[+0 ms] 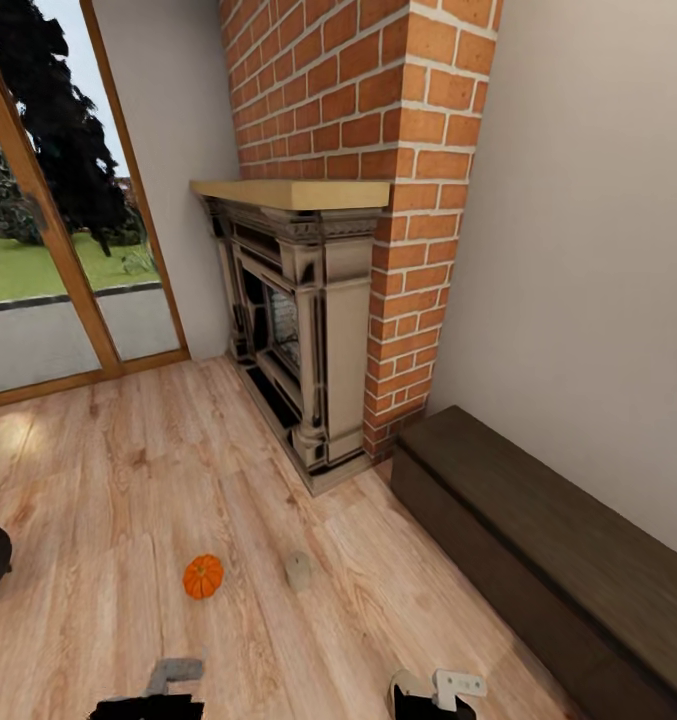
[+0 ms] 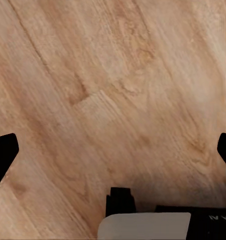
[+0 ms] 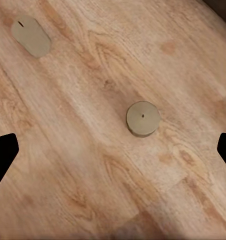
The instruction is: Place each of the two pumpkins and all three candles from the living room inside a cabinet in the living room (use any cabinet), then make sure every cabinet is closed, and position the cauldron so it is next to a table in the living room.
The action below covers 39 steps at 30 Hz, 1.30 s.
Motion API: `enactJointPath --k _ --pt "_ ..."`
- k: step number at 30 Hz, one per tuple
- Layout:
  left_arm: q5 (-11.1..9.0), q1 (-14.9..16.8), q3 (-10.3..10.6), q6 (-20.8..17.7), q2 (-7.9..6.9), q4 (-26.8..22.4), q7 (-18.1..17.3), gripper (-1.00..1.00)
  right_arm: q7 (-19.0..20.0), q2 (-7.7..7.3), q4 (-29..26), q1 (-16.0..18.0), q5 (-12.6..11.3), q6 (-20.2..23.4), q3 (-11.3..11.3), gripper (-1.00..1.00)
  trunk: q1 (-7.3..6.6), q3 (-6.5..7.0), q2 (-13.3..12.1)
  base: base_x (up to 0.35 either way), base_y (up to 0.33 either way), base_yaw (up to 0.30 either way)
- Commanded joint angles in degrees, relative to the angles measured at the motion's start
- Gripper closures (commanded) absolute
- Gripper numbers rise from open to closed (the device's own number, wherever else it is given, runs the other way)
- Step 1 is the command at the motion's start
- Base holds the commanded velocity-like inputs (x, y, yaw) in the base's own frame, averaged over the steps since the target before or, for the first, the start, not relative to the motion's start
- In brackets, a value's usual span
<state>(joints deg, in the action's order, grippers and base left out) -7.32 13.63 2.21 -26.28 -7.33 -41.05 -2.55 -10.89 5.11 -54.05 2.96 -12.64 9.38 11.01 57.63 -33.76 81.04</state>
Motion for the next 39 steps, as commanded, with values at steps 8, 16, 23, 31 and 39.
enactJointPath --k 8,16,23,31,39 --pt "-0.4 -0.7 0.4 4.7 0.0 -7.1 0.2 -1.0 -0.4 0.15 0.6 0.0 -0.4 0.0 0.4 -1.0 0.0 -0.06 0.0 0.191 0.0 0.0" --pt "-0.6 -1.7 0.5 5.7 0.03 -7.1 0.3 -1.0 -0.3 0.17 0.8 0.0 -0.4 0.0 0.5 -1.0 0.0 -0.06 0.0 0.12 0.0 0.0" --pt "-0.7 -1.8 0.5 5.7 0.03 -7.2 0.3 -1.0 -0.3 0.17 1.8 0.0 -0.4 0.0 0.6 -1.0 0.0 -0.06 0.0 0.017 0.0 0.0" --pt "-0.8 -2.6 0.5 6.0 0.03 -8.0 0.2 -1.0 -0.3 0.17 2.9 0.0 -0.4 -0.1 0.7 -1.0 0.66 -0.6 1.2 0.001 0.0 0.0" --pt "-0.8 -3.0 0.4 6.2 0.03 -8.2 0.2 -1.0 -0.2 0.24 3.0 0.0 -0.3 -0.1 0.8 -1.0 2.42 -2.04 4.4 0.0 0.0 0.0"
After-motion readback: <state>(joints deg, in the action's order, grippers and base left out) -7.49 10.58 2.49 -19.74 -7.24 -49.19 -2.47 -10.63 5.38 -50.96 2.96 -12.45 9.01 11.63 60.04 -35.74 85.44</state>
